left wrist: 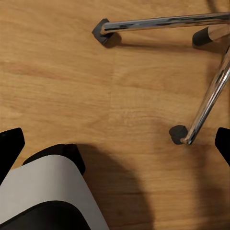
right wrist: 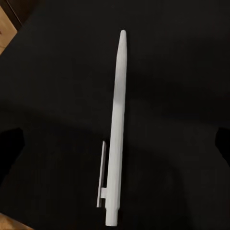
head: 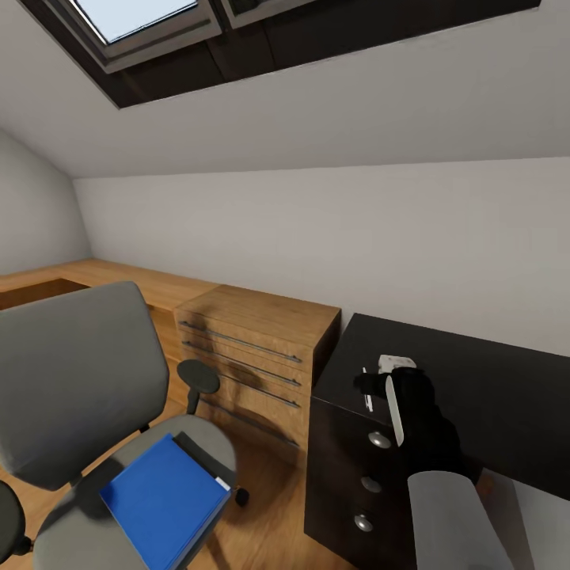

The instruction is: In the bedroom, organize the workspace by keeping the computer under the desk, ensuring the monitor is on the desk, placing the keyboard on the desk next to the monitor, placing the mouse on the desk next to the keyboard, moving the folder from the swivel chair onto the desk next to the mouse, stacking the notebook on top of the folder with the pen on top of the notebook, and positioning the swivel chair next to the desk.

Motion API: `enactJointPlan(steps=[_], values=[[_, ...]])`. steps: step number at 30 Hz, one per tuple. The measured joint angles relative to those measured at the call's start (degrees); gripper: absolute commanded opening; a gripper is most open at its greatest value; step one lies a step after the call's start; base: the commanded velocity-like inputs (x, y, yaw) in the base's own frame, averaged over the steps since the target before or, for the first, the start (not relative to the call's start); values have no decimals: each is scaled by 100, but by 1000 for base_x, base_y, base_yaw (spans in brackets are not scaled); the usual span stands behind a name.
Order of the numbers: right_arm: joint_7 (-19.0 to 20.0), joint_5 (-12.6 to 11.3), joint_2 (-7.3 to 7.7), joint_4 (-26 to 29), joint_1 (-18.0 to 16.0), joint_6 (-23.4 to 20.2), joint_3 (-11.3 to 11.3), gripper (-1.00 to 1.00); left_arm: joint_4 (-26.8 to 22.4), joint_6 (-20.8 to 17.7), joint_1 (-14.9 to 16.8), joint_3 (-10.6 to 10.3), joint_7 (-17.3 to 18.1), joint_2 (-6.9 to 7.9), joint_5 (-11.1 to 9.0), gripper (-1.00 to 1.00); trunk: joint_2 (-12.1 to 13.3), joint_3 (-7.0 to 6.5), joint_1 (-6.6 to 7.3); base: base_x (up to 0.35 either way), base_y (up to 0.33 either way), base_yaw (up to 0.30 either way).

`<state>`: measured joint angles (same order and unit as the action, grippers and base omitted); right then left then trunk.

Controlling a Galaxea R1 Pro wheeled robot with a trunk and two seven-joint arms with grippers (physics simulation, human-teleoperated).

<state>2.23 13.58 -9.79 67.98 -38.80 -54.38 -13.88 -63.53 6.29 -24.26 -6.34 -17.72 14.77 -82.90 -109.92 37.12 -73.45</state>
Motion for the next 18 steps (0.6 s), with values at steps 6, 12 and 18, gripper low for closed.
enactJointPlan(steps=[6, 12, 18], values=[[9, -8, 1, 88, 5, -11, -5, 100, 0, 18, 0, -7, 8, 0, 7, 100, 0, 0, -2, -116, 0, 0], [34, -199, -6, 767, 76, -125, 8, 100, -2, 21, 0, -9, 16, 0, 7, 100, 0, 0, -3, -293, 1, 0], [48, -311, -7, 1112, 108, -176, 45, 100, -2, 20, -1, -7, 16, 0, 3, 100, 0, 0, -3, -299, 108, 0]])
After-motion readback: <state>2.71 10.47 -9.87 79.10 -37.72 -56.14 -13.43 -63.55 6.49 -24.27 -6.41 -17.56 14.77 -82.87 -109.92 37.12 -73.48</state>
